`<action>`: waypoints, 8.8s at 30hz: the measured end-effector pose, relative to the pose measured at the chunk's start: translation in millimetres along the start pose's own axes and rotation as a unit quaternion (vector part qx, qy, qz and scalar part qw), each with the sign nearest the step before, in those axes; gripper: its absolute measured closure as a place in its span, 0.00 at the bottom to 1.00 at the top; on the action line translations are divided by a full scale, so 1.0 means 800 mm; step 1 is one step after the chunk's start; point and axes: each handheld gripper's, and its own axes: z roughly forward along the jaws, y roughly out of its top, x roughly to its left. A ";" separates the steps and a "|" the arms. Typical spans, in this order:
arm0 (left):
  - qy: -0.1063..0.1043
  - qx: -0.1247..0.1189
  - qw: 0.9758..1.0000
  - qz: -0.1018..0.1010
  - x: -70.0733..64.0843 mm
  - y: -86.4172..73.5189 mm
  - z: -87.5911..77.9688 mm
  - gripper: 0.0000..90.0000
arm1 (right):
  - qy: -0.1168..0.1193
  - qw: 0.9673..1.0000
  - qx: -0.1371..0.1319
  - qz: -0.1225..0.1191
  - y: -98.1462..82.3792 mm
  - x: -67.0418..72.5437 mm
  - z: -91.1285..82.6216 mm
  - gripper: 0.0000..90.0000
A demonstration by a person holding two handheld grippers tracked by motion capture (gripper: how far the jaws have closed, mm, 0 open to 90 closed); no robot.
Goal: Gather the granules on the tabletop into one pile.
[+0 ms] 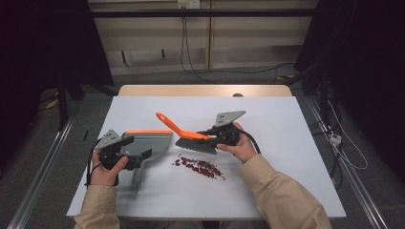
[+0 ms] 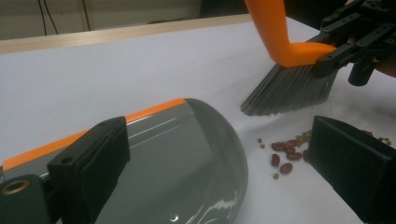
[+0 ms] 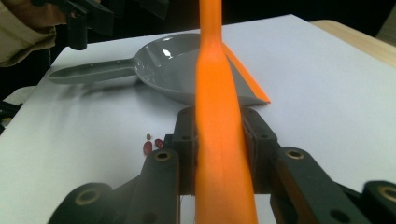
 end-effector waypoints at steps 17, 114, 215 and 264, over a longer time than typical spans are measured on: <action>0.013 0.006 1.000 -0.005 0.005 -0.002 0.001 0.06 | 0.054 0.995 0.015 -0.084 0.006 -0.016 0.028 0.79; 0.009 -0.011 1.000 0.010 0.002 0.003 -0.004 0.06 | -0.225 0.929 -0.006 0.293 -0.033 0.123 0.036 0.77; 0.001 -0.004 1.000 0.016 -0.003 0.004 0.004 0.06 | -0.197 0.964 -0.048 0.173 0.003 0.049 -0.066 0.79; 0.011 -0.002 1.000 0.007 0.005 0.003 0.002 0.06 | -0.005 0.994 0.048 -0.101 -0.033 0.031 -0.029 0.78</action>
